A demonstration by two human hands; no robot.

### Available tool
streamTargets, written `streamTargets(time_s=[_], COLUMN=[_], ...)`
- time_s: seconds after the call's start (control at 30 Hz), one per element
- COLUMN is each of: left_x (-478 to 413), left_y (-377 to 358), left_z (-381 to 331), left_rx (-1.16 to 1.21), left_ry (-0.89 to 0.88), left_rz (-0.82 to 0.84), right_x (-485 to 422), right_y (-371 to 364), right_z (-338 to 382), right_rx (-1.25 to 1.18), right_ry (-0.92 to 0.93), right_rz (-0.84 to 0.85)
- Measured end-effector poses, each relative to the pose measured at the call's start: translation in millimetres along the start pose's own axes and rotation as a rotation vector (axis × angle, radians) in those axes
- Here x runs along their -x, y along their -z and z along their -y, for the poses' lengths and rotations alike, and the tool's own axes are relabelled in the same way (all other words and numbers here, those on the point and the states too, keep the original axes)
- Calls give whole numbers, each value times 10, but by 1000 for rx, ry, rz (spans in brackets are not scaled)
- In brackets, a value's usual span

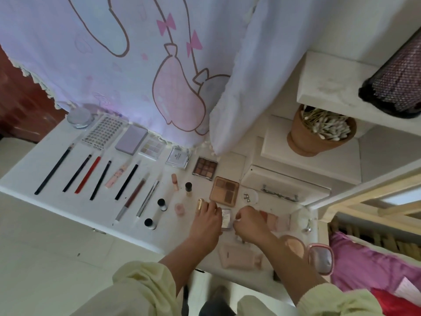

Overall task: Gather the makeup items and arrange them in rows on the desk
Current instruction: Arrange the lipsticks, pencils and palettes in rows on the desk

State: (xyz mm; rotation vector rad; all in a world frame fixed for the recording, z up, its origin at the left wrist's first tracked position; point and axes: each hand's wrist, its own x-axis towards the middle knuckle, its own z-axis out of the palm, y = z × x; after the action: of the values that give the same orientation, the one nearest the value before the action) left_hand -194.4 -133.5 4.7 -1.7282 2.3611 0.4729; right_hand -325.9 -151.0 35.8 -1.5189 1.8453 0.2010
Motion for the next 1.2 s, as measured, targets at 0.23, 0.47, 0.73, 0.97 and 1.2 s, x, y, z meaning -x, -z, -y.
streamTargets(time_s=[0.23,0.47,0.73,0.97,1.2], left_x=[-117,-177,-190,-212,-258], left_y=[-26,-32,-25,-40,-8], left_z=[28,34,35,63,61], left_rx=[-47,-41,-33,-31,-32], left_ry=[-55,-56,-66,-65,-55], left_rz=[23,24,13,36,71], right_x=[60,63,-34,-72,-50], right_y=[60,51,20,21,13], right_z=[-15,-61,-120,-130,-88], right_rx=[-364,-532,-657,-605,-355], right_ry=[-80,-149,-222,-211,-68], right_rz=[139,140,127,122,76])
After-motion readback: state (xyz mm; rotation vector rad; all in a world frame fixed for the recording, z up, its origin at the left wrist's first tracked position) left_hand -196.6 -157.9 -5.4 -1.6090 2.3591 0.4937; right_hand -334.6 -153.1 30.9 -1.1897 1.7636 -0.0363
